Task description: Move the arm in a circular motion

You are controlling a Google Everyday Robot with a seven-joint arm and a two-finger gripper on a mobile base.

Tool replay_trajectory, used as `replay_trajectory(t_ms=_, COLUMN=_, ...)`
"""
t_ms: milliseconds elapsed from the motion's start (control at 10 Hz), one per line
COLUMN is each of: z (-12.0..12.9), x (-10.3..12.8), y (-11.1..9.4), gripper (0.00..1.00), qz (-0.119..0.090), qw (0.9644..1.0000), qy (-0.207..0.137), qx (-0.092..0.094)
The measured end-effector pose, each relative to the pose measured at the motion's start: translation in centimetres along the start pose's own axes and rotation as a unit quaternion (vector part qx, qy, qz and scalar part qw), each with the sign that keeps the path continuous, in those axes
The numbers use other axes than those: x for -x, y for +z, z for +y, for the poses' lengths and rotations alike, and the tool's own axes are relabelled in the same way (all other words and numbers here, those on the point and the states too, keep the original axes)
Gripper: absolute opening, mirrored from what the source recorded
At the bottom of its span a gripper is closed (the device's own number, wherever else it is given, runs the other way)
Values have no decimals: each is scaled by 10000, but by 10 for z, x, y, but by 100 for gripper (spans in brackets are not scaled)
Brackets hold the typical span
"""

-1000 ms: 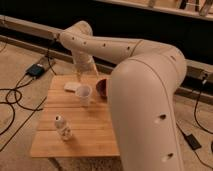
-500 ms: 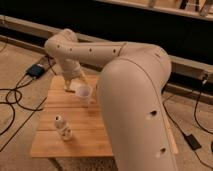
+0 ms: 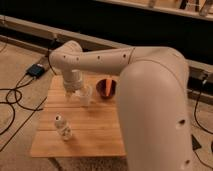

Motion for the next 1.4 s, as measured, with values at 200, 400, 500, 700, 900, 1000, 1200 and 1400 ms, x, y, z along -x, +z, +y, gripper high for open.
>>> replay_trajectory(t_ms=200, z=-14, x=-30, y=9, gripper=65, qz=82, qw=9997, qy=202, qx=146)
replay_trajectory(t_ms=400, z=-27, x=-51, y=14, gripper=65, qz=127, qw=9990, qy=368, qx=221)
replay_trajectory(t_ms=500, z=-35, x=-60, y=16, gripper=65, qz=142, qw=9985, qy=466, qx=246)
replay_trajectory(t_ms=700, z=-65, x=-80, y=16, gripper=65, qz=134, qw=9964, qy=801, qx=249)
replay_trajectory(t_ms=900, z=-101, x=-90, y=11, gripper=65, qz=27, qw=9925, qy=1205, qx=214)
replay_trajectory(t_ms=1000, z=-114, x=-90, y=8, gripper=65, qz=-32, qw=9905, qy=1355, qx=212)
replay_trajectory(t_ms=1200, z=-155, x=-84, y=-2, gripper=65, qz=-196, qw=9835, qy=1789, qx=189)
replay_trajectory(t_ms=1400, z=-178, x=-70, y=-11, gripper=65, qz=-247, qw=9807, qy=1936, qx=120)
